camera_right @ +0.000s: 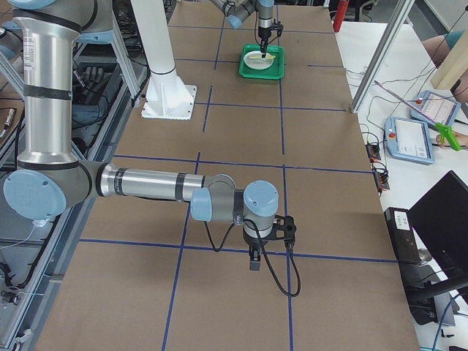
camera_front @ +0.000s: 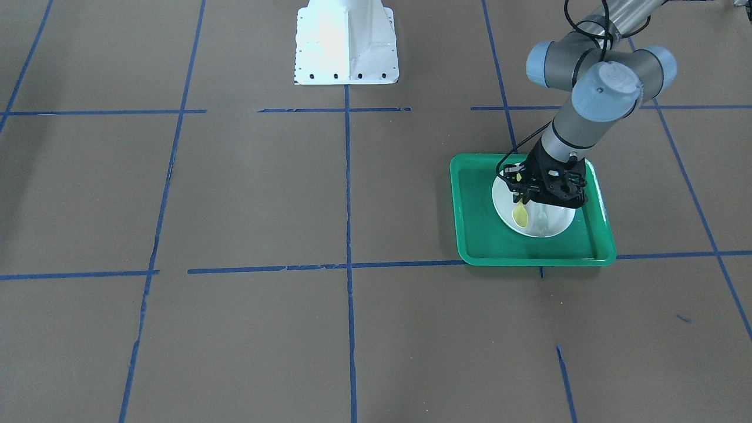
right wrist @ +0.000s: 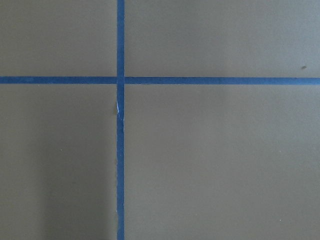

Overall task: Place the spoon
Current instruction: 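Carry the spoon off the plate and lower it onto the tray beside the plate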

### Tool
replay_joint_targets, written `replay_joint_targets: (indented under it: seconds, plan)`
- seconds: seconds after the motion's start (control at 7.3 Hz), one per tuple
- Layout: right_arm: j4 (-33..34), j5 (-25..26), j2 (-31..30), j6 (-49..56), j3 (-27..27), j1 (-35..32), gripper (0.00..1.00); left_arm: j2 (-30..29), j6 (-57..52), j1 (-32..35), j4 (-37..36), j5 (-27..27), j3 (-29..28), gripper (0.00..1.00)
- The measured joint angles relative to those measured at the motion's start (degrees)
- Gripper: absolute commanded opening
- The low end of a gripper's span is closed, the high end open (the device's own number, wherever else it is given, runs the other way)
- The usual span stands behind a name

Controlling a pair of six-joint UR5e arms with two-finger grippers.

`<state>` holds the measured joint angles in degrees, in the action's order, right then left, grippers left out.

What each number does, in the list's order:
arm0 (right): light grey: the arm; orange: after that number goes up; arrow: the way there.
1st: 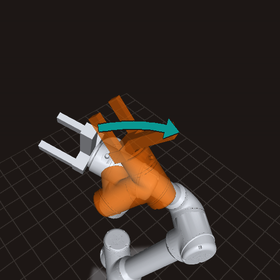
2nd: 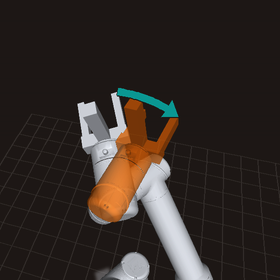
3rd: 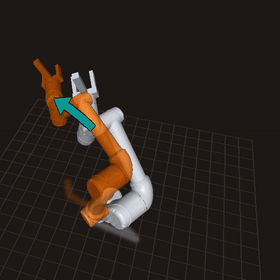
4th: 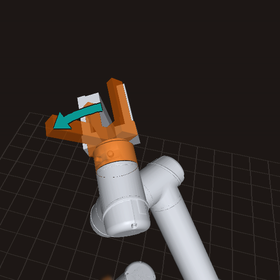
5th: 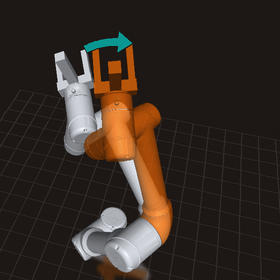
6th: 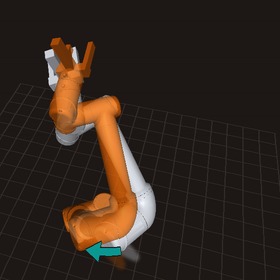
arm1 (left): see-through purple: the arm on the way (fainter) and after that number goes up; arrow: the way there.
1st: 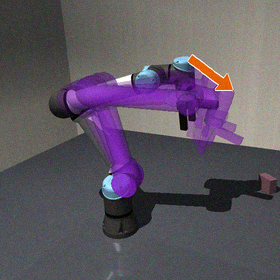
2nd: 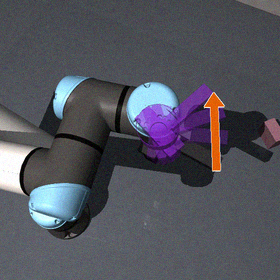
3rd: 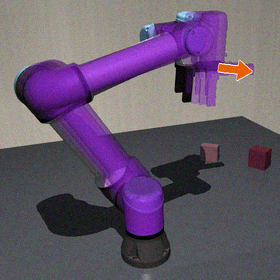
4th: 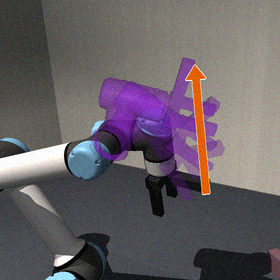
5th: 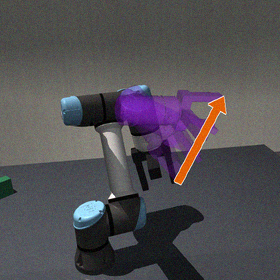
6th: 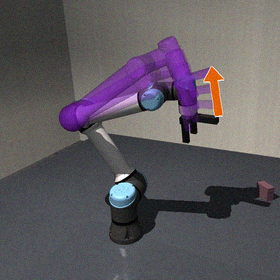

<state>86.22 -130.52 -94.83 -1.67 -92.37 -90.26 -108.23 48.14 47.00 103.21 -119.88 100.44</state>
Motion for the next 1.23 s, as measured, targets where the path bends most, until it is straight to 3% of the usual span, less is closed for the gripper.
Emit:
replay_joint_targets:
  seconds: [0.27, 0.55, 0.96, 1.1, 1.23]
  plan:
    - [0.0, 0.0, 0.0, 0.0, 0.0, 0.0, 1.0, -3.1, 7.6, 0.1, 0.3, 0.0, -1.2, 0.0]
    - [0.0, 0.0, 0.0, 0.0, 0.0, 0.0, 1.0, -6.9, 12.8, -2.2, 1.4, 0.1, -6.7, 0.0]
    - [0.0, 0.0, 0.0, 0.0, 0.0, 0.0, 1.0, -7.5, 15.9, -5.4, 3.1, 0.2, -10.3, 0.0]
    - [0.0, 0.0, 0.0, 0.0, 0.0, 0.0, 1.0, -7.6, 16.1, -5.9, 3.2, 0.2, -11.2, 0.21]
    - [0.0, 0.0, 0.0, 0.0, 0.0, 0.0, 1.0, -7.6, 16.1, -6.1, 3.2, 0.2, -11.5, 0.51]
